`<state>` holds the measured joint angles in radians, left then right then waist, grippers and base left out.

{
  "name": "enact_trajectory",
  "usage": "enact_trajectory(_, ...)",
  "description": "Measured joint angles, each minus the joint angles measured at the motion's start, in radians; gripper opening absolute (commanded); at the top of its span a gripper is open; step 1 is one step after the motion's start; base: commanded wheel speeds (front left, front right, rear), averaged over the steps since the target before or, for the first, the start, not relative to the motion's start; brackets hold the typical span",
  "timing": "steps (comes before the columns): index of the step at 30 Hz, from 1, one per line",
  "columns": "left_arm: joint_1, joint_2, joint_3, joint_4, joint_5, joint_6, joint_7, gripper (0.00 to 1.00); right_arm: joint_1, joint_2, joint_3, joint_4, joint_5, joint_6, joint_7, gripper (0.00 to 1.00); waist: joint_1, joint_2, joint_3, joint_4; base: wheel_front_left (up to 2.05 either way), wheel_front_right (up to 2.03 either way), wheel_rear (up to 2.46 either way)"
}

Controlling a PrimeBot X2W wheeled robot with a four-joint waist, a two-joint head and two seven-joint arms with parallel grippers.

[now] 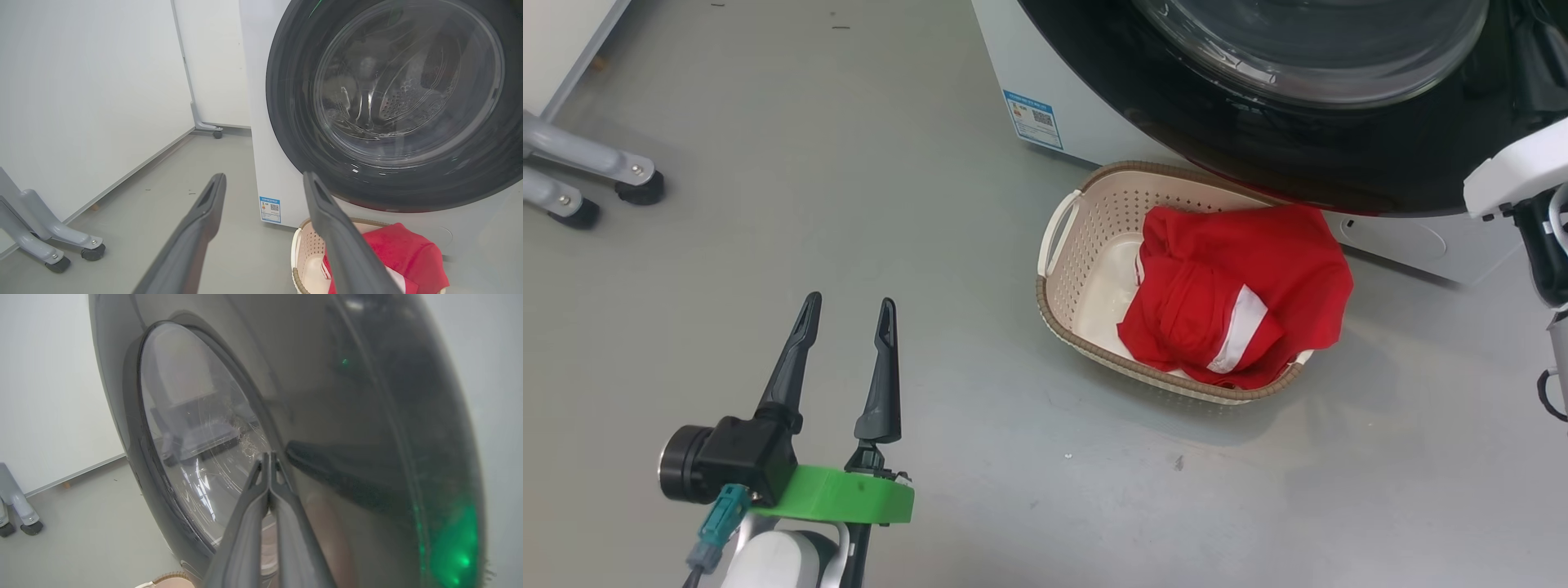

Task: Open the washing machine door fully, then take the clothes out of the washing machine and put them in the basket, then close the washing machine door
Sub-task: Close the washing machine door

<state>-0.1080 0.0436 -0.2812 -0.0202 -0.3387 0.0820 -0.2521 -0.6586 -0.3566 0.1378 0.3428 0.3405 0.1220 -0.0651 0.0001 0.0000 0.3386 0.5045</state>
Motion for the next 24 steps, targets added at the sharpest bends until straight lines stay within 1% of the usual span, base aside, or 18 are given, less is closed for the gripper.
enact_trajectory(8,-0.001,-0.002,-0.008,0.003,0.000,0.000,0.000,1.00,-0.048,-0.029,0.003,0.025,0.021,0.003,0.007,0.00,-0.0001,0.0000,0.004,0.010,0.00,0.00,0.00)
enact_trajectory(10,-0.001,-0.002,-0.010,0.003,0.000,0.000,0.000,1.00,-0.063,-0.036,0.004,0.029,0.023,0.009,0.007,0.00,0.0000,0.0000,0.006,0.013,0.00,0.00,0.00)
enact_trajectory(19,-0.010,-0.002,-0.019,0.002,-0.012,0.001,0.000,1.00,-0.144,-0.086,-0.006,0.078,0.028,0.009,0.017,0.00,-0.0001,0.0000,0.013,0.020,0.00,0.00,0.00)
enact_trajectory(24,-0.017,-0.003,-0.029,0.000,-0.017,0.001,0.000,1.00,-0.176,-0.090,-0.015,0.112,0.029,0.011,0.017,0.00,-0.0001,0.0000,0.016,0.024,0.00,0.00,0.00)
